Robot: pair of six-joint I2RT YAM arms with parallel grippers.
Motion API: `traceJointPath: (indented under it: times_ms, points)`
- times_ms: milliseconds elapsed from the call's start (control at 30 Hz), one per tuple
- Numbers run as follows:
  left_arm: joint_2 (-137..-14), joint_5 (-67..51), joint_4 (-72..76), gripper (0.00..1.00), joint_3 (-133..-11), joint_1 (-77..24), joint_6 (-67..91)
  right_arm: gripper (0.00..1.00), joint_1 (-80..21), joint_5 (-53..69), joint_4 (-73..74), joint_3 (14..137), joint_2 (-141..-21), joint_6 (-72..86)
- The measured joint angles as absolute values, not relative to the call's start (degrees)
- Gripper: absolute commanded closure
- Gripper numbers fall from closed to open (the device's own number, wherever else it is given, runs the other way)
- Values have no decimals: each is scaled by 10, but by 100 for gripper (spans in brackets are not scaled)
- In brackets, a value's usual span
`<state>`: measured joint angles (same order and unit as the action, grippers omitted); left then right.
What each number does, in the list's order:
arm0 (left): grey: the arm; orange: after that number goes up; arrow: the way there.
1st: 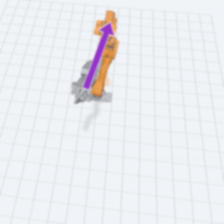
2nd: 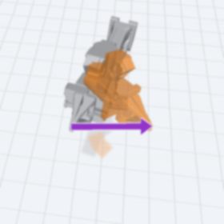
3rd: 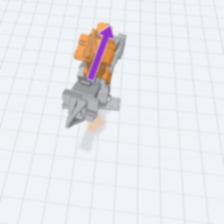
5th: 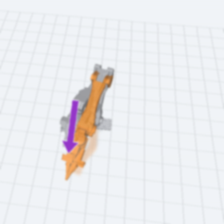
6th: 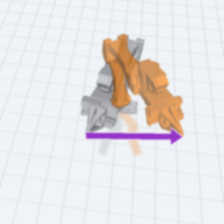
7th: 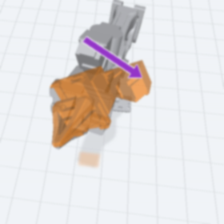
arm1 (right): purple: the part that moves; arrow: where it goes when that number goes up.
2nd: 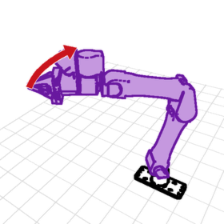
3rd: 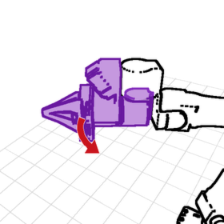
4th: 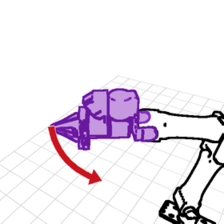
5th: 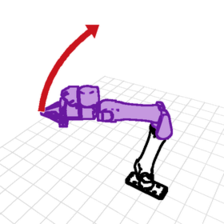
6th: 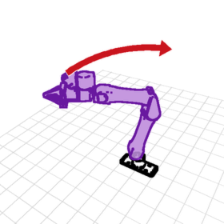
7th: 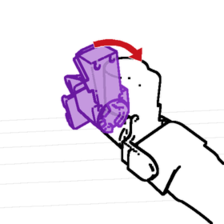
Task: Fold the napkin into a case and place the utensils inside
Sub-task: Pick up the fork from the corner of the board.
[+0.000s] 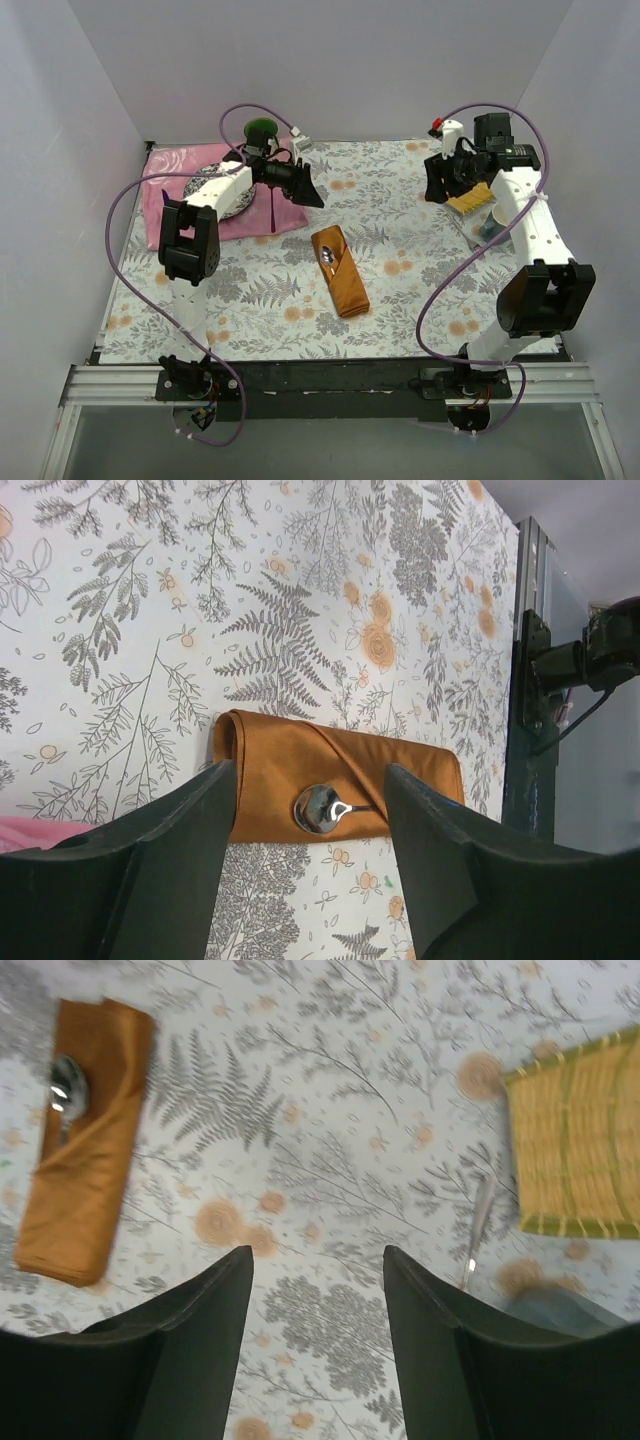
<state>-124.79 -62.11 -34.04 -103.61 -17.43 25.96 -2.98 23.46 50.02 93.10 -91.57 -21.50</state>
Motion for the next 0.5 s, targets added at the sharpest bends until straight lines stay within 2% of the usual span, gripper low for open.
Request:
traceJointPath:
  times_ms: [133,333,500]
  points:
    - [-1221,-619,-330,27,-1036,-168,271,45,-30,140,527,928,-940,-259]
    - [-1190,-618,-303,19,-1030,-170,290,45,-29,49,541,924,-1021,-313]
    - [-1173,-611,-289,16,-1011,-172,296,50,-30,1,524,864,-1017,-355]
